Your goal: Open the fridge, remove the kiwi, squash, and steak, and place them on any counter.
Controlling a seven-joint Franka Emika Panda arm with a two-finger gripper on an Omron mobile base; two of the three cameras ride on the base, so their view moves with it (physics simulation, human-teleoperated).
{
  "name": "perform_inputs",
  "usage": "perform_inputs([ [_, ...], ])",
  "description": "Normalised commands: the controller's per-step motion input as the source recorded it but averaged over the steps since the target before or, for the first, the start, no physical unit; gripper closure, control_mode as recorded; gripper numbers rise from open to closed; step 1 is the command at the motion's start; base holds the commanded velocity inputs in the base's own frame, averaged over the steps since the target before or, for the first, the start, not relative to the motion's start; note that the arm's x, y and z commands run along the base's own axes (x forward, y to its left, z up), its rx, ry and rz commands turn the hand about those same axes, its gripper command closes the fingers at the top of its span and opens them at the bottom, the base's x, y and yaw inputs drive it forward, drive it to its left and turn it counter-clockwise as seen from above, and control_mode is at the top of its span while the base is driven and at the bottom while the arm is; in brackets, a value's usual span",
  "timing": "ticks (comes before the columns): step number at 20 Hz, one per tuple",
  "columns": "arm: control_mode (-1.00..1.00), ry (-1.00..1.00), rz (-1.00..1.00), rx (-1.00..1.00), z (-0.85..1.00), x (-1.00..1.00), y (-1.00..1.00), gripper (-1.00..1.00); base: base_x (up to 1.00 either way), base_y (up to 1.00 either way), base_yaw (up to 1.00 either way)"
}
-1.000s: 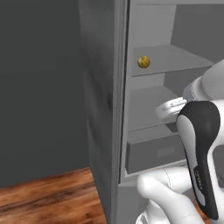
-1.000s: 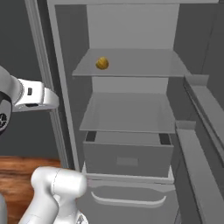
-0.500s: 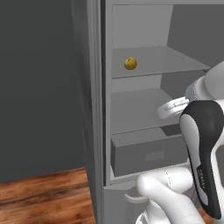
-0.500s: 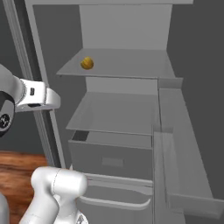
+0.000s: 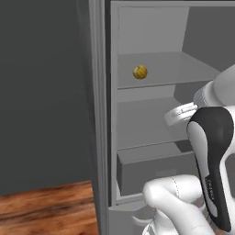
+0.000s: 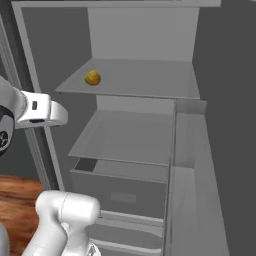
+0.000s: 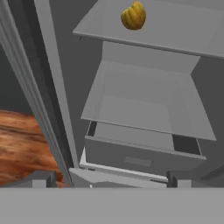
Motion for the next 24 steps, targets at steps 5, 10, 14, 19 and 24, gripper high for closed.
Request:
perform_inputs([
  [5, 1.00, 0.00, 0.00, 0.00, 0.00, 0.00, 0.00, -1.00, 0.70, -0.18, 0.07],
  [10, 1.00, 0.00, 0.00, 0.00, 0.00, 0.00, 0.00, -1.00, 0.23, -0.05, 0.02],
  [14, -1.00, 0.00, 0.01, 0.00, 0.00, 0.00, -0.01, -1.00, 0.08, 0.00, 0.00],
  [19, -1.00, -0.01, 0.09, 0.00, 0.00, 0.02, -0.05, -1.00, 0.00, 0.00, 0.00],
  [24, -1.00, -0.02, 0.01, 0.01, 0.09, 0.03, -0.06, -1.00, 0.00, 0.00, 0.00],
])
